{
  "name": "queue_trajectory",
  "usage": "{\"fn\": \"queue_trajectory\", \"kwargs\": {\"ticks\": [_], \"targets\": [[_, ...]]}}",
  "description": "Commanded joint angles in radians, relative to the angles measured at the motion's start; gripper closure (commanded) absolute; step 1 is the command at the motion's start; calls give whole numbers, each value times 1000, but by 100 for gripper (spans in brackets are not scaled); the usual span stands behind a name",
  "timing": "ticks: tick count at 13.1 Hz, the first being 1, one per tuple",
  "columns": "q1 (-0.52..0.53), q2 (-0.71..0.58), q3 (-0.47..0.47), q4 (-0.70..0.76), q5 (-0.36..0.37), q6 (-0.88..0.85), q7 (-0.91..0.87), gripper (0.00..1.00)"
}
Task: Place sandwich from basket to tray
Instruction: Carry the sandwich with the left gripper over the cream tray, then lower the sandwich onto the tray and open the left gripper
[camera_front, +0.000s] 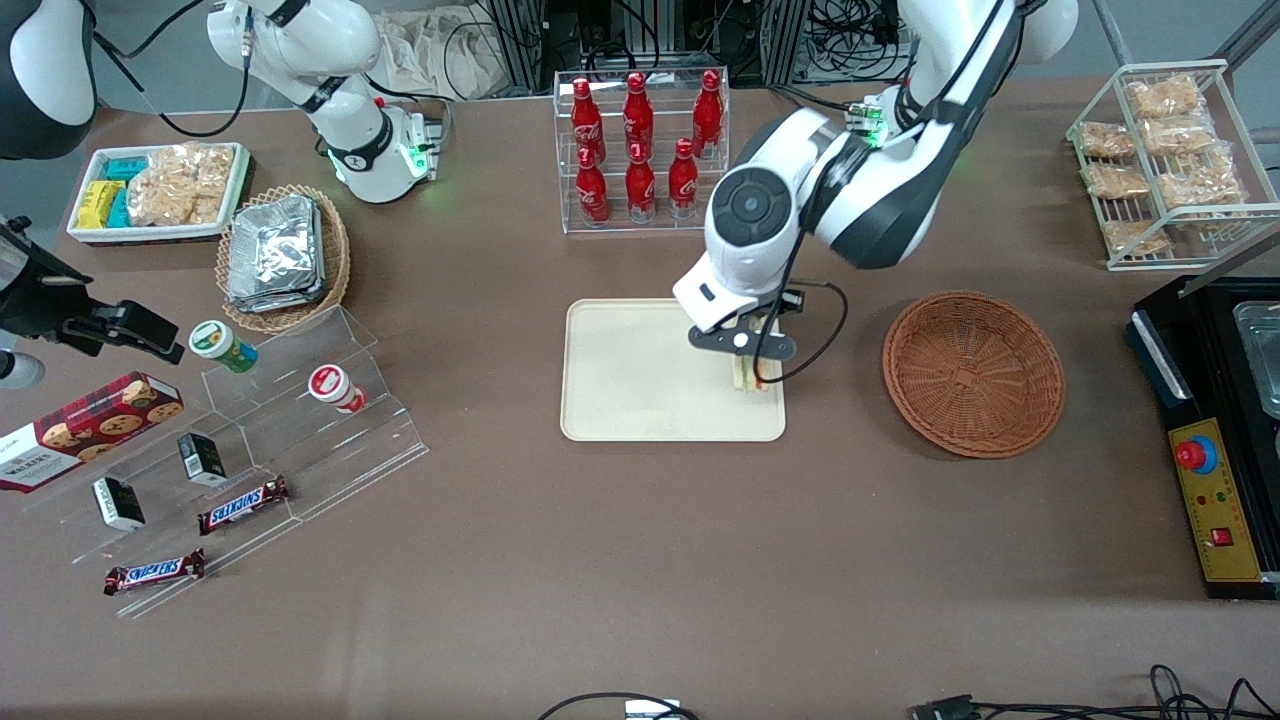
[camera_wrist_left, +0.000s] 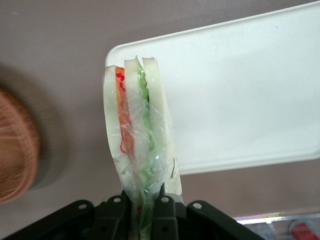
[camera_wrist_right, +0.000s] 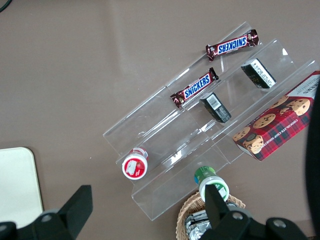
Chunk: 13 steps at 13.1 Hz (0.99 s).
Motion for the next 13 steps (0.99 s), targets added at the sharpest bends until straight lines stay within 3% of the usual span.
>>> {"fn": "queue_trajectory", "kwargs": {"ticks": [1,3,11,12,13], "targets": [[-25,61,15,-55,60,145,-66,100],[-19,65,15,-150,92,262,-66,100],[-12,49,18,-318,99,437,-78,100],[-10,46,18,-319,99,434,-78,88],[-9,46,19,-318,97,429,-80,12]]}}
